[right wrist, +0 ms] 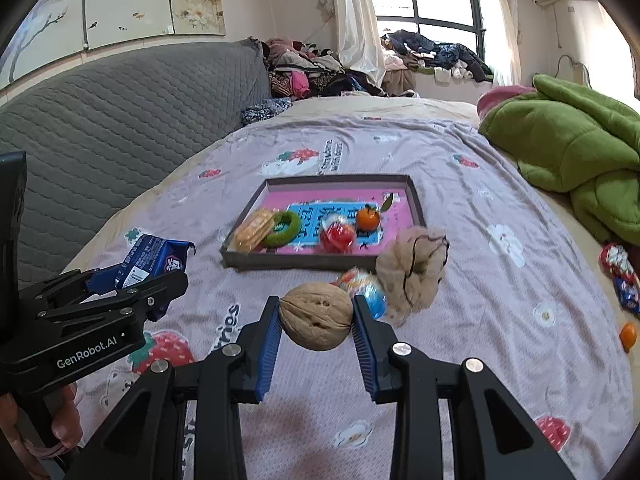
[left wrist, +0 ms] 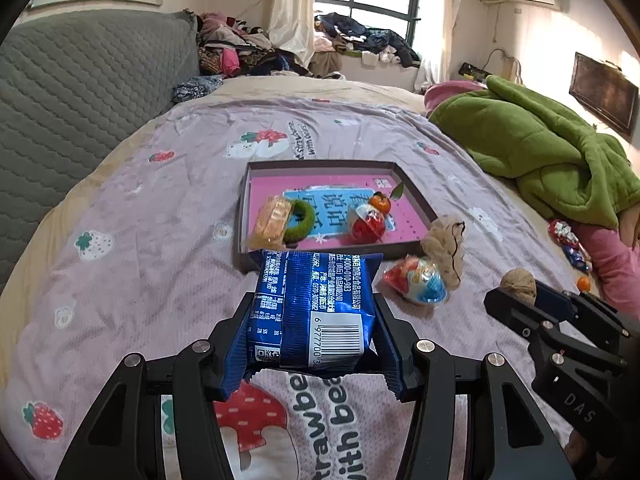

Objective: Organize objects
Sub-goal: 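Lift and carry the biscuit pack and walnut toward the tray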

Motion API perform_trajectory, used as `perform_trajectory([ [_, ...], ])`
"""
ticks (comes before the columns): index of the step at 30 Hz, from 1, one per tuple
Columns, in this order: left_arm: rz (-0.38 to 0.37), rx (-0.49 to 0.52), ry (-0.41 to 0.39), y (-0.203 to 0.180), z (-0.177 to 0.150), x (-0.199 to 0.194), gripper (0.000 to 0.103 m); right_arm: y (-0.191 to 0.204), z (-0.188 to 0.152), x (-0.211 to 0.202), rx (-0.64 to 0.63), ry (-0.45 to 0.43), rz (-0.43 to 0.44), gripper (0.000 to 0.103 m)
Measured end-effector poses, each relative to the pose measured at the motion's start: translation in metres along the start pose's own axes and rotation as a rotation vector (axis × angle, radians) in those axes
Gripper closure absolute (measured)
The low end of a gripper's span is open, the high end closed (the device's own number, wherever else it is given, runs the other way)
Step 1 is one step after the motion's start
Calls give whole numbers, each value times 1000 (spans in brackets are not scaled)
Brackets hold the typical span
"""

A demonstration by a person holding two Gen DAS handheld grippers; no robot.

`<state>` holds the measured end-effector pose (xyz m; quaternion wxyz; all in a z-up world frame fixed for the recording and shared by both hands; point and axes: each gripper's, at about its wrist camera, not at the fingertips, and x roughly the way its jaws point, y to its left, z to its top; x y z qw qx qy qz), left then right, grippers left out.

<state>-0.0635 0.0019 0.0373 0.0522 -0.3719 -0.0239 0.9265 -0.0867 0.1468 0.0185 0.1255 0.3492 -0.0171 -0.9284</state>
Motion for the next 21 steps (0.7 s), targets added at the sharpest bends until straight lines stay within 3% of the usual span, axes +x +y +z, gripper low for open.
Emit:
perform_trajectory([
  [21, 0, 14, -26, -1, 47, 30, 47, -10, 54, 21, -48, -43, -26, 68],
])
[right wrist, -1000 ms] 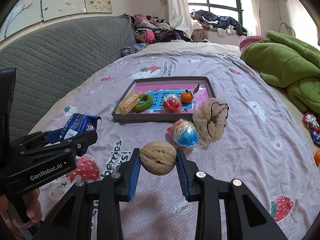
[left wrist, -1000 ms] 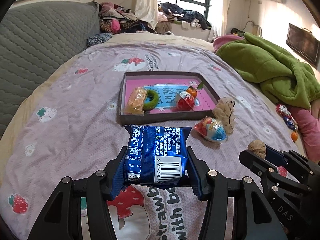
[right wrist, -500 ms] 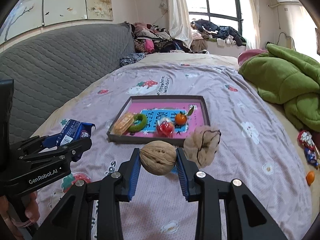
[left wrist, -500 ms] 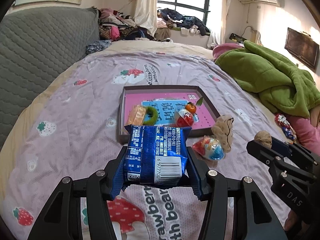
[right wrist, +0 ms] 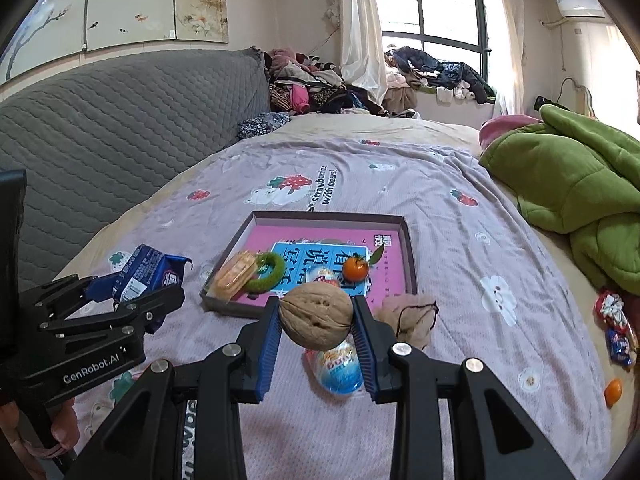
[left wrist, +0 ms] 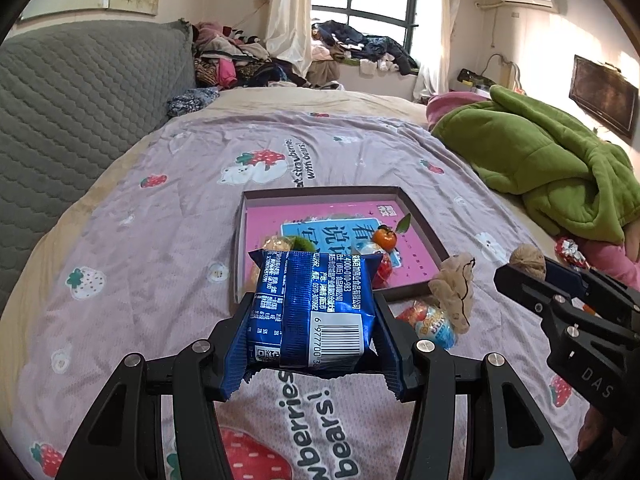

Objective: Organize objects
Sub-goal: 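Lift and carry the biscuit pack and walnut toward the tray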

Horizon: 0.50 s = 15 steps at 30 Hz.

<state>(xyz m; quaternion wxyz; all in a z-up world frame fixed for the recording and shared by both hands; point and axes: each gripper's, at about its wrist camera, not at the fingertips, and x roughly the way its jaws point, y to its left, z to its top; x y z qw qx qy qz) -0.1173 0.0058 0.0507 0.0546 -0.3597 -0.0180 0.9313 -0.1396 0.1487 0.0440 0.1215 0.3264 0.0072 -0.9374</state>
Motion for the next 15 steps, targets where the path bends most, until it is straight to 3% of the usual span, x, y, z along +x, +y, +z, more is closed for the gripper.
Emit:
perform_trajectory([
  [15, -6, 25, 8, -8, 17, 22, 47, -7, 17, 22, -20, 11, -1, 68],
])
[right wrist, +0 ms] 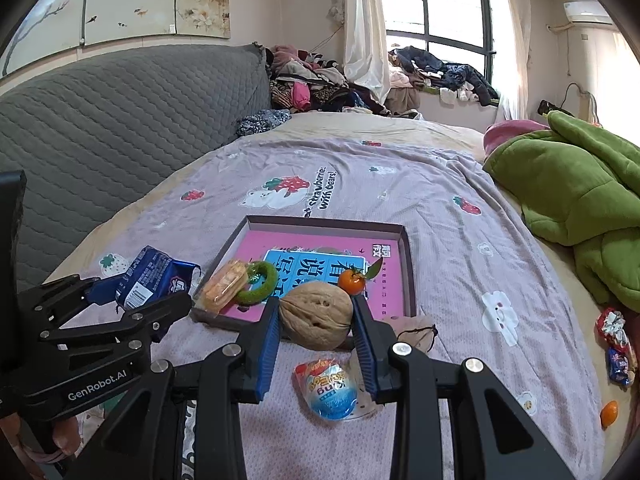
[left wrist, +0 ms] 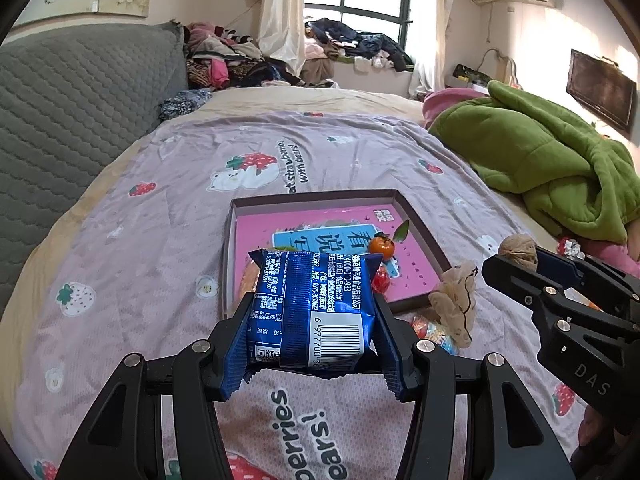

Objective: Organize objects
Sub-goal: 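Lift and carry the biscuit pack and walnut toward the tray, then lower the biscuit pack and walnut over the pink book beside the other items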

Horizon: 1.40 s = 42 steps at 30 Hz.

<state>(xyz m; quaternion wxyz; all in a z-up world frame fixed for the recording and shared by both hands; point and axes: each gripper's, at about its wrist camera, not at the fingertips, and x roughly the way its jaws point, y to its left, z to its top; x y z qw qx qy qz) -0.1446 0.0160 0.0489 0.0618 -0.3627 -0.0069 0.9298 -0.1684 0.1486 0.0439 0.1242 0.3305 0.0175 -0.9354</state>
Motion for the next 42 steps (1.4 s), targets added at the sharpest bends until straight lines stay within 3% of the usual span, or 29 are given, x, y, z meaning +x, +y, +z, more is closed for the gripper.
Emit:
perform_trajectory([
  [28, -14, -1, 74, 4, 42, 86, 47, -44, 41, 77, 0, 57, -38, 68],
  [42, -14, 33, 154, -4, 21, 147, 47, -53, 21, 138, 3, 152, -35, 68],
])
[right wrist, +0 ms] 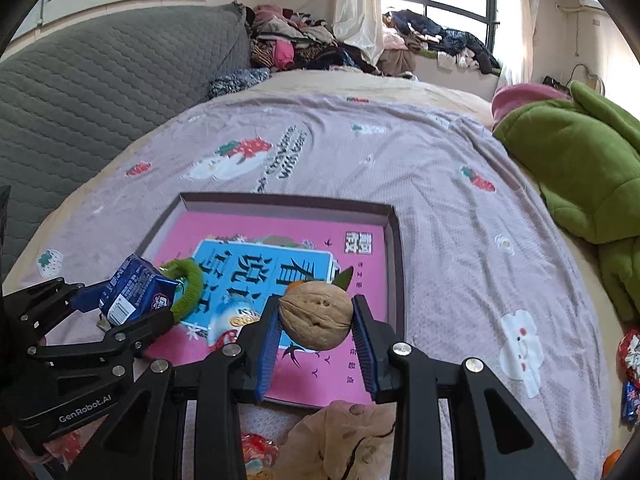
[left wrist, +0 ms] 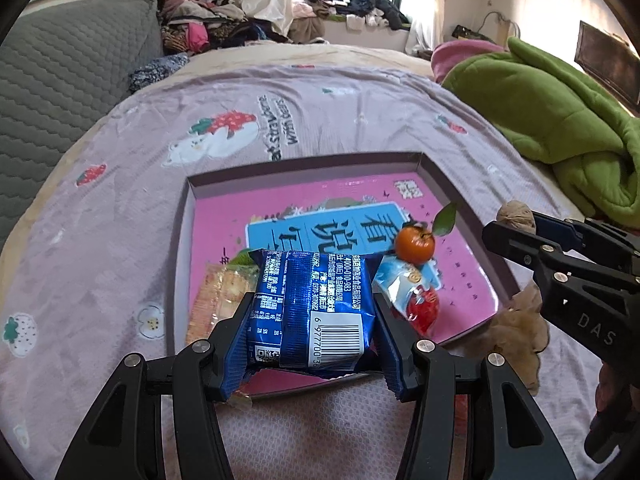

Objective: Organize objects
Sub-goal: 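Lower the biscuit pack and walnut over the pink book beside the other items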

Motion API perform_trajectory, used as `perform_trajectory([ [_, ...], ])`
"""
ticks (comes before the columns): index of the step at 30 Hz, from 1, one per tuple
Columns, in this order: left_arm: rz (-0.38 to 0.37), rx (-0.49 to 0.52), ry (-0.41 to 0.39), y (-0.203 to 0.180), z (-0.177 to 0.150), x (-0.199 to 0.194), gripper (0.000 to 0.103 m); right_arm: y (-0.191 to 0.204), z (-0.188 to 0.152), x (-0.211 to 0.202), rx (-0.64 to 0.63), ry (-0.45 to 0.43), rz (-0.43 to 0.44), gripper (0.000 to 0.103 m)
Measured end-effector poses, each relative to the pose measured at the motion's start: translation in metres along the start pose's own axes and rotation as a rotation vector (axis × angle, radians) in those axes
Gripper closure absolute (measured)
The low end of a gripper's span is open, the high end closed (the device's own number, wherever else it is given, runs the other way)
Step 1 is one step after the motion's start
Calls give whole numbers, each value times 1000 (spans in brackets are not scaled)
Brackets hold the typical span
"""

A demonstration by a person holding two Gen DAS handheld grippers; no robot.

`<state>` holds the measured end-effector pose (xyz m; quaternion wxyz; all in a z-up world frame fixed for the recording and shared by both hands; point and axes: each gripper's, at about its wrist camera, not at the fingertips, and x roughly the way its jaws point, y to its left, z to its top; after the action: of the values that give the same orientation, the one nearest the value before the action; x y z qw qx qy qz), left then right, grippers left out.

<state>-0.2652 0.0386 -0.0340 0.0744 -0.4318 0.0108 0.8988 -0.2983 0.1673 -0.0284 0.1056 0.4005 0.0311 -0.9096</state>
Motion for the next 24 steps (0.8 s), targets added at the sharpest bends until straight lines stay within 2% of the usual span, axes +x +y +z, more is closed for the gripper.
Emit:
perform_trajectory([
  [7, -6, 14, 23, -3, -6, 17, 47, 1, -8, 25, 7, 45, 21, 68],
  [24, -7, 12, 74, -4, -14, 41, 47, 7, -19, 61, -26, 156, -25, 68],
])
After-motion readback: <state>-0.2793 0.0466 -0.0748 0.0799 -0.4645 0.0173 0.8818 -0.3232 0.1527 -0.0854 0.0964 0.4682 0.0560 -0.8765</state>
